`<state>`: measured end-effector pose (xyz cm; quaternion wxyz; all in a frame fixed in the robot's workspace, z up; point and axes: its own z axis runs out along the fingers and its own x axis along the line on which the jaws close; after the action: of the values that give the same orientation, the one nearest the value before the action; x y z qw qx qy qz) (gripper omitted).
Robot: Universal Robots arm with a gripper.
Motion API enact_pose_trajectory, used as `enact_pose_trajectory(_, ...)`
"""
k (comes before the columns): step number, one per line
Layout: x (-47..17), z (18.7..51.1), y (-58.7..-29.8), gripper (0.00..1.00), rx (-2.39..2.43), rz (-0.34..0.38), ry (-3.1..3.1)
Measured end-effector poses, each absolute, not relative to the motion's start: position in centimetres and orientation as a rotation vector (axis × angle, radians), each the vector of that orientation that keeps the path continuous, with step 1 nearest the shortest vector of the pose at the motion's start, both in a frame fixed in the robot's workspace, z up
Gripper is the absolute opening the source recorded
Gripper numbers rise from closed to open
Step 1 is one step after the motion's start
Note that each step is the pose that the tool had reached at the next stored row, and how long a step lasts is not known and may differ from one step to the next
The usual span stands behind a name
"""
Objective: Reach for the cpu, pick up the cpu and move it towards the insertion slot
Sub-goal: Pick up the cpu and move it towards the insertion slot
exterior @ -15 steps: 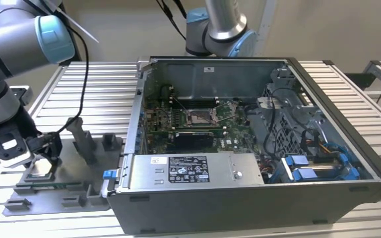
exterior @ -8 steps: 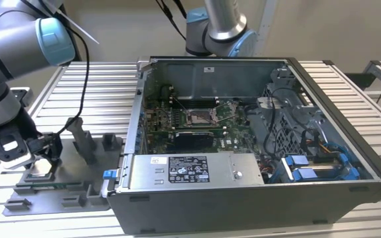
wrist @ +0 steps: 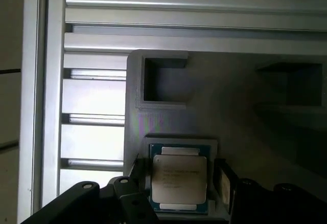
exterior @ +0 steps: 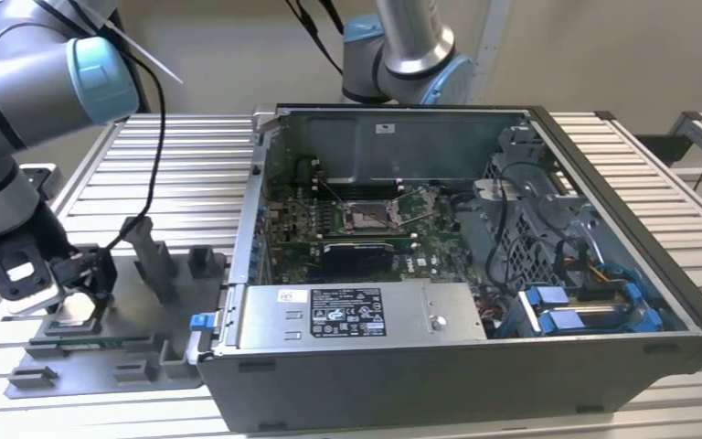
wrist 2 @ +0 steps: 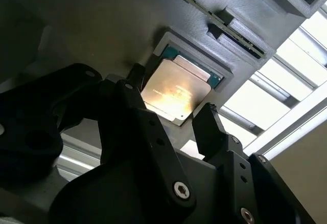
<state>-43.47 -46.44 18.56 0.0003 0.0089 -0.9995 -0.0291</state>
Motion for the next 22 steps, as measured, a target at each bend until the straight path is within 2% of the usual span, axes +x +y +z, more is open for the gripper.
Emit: enact_pose_trajectory(22,-43.4,19.0,-47.8,1.0,0.028,-0.099,-3.139)
